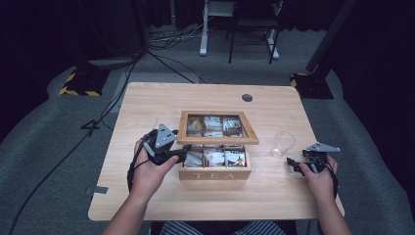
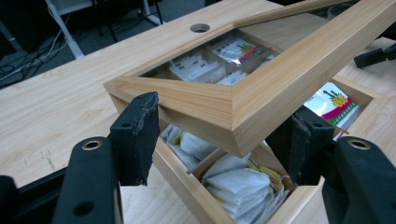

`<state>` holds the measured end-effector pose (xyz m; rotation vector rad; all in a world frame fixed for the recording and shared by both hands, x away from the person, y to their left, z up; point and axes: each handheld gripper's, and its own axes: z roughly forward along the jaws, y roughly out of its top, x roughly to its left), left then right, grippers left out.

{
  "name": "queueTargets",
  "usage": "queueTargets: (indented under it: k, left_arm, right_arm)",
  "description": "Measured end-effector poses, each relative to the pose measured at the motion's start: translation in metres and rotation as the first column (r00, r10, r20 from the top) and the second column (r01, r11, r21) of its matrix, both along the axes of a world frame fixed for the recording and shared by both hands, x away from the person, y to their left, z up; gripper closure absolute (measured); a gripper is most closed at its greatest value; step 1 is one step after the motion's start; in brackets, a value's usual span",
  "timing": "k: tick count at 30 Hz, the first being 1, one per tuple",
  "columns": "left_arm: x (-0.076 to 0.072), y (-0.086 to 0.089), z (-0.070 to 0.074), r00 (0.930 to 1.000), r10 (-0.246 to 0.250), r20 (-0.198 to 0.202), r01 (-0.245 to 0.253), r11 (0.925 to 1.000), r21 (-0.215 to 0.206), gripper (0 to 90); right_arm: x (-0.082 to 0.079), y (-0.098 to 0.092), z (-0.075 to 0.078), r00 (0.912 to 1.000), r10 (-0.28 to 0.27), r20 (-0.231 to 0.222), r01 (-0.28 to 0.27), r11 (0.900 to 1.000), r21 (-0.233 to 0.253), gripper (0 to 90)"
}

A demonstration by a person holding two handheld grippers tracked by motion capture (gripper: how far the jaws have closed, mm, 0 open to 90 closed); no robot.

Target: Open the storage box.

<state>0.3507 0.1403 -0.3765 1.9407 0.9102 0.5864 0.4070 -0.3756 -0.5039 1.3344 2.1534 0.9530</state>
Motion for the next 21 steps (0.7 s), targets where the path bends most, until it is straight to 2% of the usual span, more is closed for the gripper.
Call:
queueTargets:
  k: [3, 11, 17, 21]
  left_arm:
    - [0.003, -0.001, 0.003, 0.9997, 0.001, 0.023, -0.001, 1.0000, 0.008, 37.7]
    - [0.011, 0.000, 0.007, 0.9995, 0.000, 0.032, 0.000, 1.0000, 0.004, 38.5]
    - [0.018, 0.001, 0.010, 0.9991, 0.002, 0.043, -0.002, 0.9999, -0.013, 40.7]
    - [0.020, 0.002, 0.012, 0.9988, -0.001, 0.049, 0.001, 0.9999, -0.016, 42.3]
  right_arm:
    - [-0.001, 0.000, 0.000, 1.0000, -0.004, -0.001, 0.004, 1.000, 0.000, 18.0]
    - [-0.004, 0.001, 0.000, 1.0000, -0.009, -0.001, 0.009, 1.000, 0.000, 18.5]
    - [-0.015, -0.001, 0.000, 0.9998, -0.020, -0.002, 0.020, 1.000, -0.001, 18.5]
    - [-0.020, -0.002, 0.001, 0.9997, -0.022, -0.002, 0.022, 1.000, 0.004, 21.5]
